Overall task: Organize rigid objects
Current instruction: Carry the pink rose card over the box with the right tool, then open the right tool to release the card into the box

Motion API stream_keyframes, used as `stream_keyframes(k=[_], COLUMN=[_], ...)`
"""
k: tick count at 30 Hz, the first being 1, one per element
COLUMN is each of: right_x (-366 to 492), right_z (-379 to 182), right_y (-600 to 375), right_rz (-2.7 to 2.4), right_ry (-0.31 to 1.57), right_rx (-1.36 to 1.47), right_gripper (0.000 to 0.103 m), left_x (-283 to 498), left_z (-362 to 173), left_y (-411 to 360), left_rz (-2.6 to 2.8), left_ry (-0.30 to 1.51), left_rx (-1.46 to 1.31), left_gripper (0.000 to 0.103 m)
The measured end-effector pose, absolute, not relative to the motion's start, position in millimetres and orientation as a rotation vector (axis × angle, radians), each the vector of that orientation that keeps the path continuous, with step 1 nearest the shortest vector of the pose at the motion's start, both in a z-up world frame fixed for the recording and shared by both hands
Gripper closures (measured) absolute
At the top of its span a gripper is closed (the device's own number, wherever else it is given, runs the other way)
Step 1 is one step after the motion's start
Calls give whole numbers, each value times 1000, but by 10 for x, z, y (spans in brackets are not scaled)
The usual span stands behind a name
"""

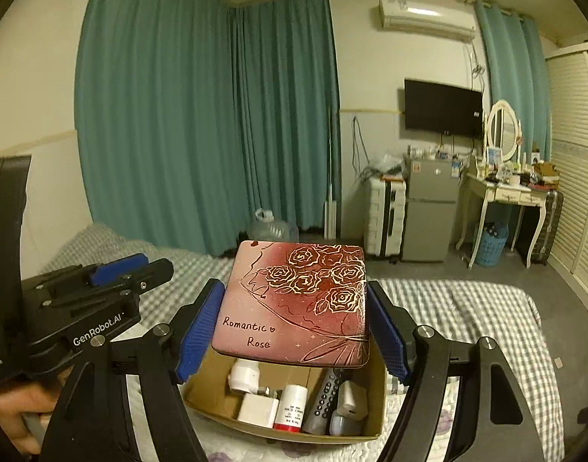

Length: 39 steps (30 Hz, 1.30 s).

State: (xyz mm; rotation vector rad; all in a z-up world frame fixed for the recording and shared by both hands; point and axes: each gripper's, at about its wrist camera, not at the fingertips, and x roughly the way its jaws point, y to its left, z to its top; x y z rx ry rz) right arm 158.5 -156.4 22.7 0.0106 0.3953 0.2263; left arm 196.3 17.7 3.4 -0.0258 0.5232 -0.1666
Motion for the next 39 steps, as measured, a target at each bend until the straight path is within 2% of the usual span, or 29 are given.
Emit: stream_keyframes(k=[18,29,39], right_x=[2434,2571,2381], right_z=[-1125,-1408,-1057], right_y=[-1634,-1684,-1791], right_rz=[209,172,137], right_ry=[676,756,695], right_rx=[-1,-46,-29], right_gripper=[30,30,25], left_x=[2620,2594,2386], left_z=[-1019,-1028,-541], left_y=[-204,-299,-190], left_rz=[-201,-192,-200], left_ry=[754,743,656], left_rx=[96,122,66], left_gripper=[71,72,69])
